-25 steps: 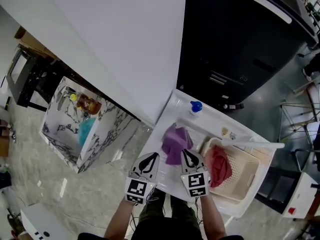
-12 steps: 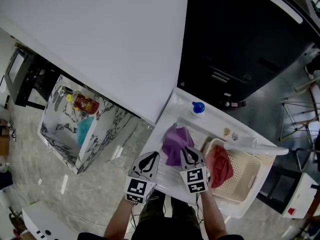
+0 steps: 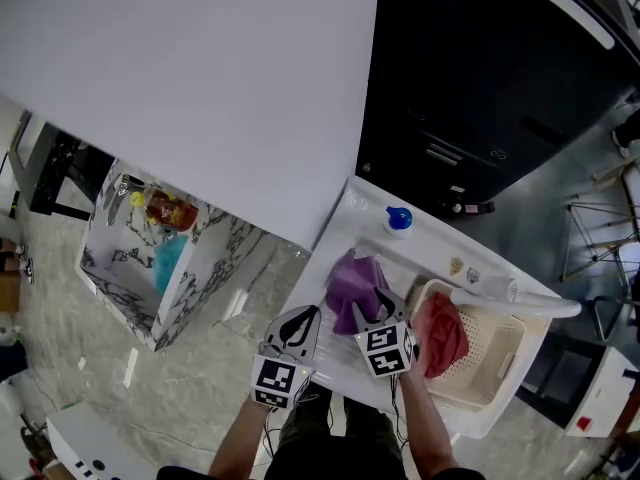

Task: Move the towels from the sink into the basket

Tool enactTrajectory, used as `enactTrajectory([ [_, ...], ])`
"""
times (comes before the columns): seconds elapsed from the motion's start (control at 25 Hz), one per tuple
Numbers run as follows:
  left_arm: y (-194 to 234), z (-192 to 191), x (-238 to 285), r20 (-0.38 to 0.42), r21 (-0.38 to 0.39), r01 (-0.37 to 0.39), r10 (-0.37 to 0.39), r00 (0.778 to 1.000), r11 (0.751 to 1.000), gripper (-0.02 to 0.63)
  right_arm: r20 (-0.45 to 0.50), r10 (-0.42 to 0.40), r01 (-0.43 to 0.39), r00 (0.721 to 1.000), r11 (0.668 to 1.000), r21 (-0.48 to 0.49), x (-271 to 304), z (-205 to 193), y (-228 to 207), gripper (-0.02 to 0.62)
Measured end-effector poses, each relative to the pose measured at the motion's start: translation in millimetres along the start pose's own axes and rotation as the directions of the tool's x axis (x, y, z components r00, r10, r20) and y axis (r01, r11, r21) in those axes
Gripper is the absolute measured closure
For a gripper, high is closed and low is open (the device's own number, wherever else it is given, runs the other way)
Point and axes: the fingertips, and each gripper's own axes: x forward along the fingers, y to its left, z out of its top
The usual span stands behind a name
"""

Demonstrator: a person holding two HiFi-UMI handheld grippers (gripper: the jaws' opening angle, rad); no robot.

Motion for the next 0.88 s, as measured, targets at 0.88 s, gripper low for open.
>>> enactTrajectory([
  [0.88,5.8,5.0,-1.2,-0.005,0.004,-0.01,0.01,1.0,1.0,0.589,0.011,-0.02,0.019,1.0,0.999,0.034,-3.0,4.9,-5.1,0.541],
])
